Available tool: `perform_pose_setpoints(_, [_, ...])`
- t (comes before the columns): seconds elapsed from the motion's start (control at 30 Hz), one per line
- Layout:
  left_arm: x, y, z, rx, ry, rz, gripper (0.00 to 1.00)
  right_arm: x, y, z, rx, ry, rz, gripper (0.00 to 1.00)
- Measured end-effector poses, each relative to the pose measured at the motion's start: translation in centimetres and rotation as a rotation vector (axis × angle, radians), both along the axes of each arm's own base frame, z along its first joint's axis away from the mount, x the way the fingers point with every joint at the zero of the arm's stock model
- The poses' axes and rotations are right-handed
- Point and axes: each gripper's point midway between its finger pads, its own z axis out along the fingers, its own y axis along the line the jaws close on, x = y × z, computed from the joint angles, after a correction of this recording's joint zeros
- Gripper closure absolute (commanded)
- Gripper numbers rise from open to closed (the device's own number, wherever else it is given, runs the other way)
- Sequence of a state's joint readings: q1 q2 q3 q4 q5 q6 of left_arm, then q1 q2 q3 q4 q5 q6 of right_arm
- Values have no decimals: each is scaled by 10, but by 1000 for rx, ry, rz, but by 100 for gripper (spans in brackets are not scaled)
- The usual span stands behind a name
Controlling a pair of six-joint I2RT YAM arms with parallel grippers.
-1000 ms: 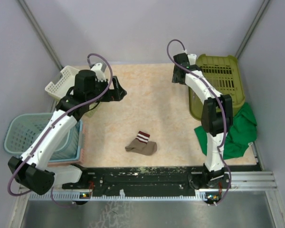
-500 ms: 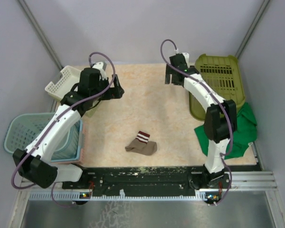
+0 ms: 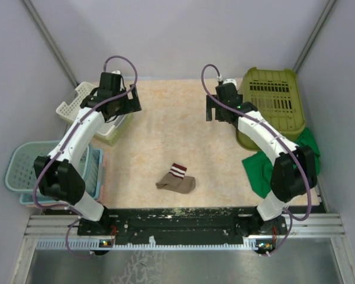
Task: Turn the large container upside down
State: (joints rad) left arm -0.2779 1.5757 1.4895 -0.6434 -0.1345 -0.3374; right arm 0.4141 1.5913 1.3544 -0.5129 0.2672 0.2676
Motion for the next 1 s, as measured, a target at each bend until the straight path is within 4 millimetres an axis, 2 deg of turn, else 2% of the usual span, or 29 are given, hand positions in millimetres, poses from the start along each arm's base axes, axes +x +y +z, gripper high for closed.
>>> perform_pose_setpoints(0.17, [6, 13, -5, 5, 19, 34, 1, 12, -24, -34, -81, 73, -68, 6])
perform_pose_setpoints(0.3, [6, 12, -7, 0, 24, 27, 1, 25, -68, -70, -176, 156, -199, 6])
perform_pose_setpoints(0.37, [3, 11, -11, -2, 34, 19, 1, 27, -84, -78, -226, 180, -248, 5])
perform_pose_setpoints(0.47, [-1, 9, -19, -8, 56, 6, 1, 36, -98, -76, -280, 181, -302, 5])
perform_pose_setpoints(0.57, [-2, 7, -22, -14, 65, -6, 1, 52, -98, -64, -288, 152, -329, 5])
perform_pose_setpoints(0.63, [-2, 7, -22, -12, 64, -11, 1, 56, -95, -57, -277, 133, -327, 5])
perform_pose_setpoints(0.8, [-2, 8, -22, 0, 62, -18, 1, 53, -74, -44, -227, 99, -263, 5])
perform_pose_setpoints(0.9, [-2, 8, -22, 3, 62, -16, 1, 51, -60, -29, -182, 68, -218, 5])
perform_pose_setpoints(1.0, [-2, 9, -22, 3, 62, -16, 1, 52, -55, -19, -172, 42, -195, 5])
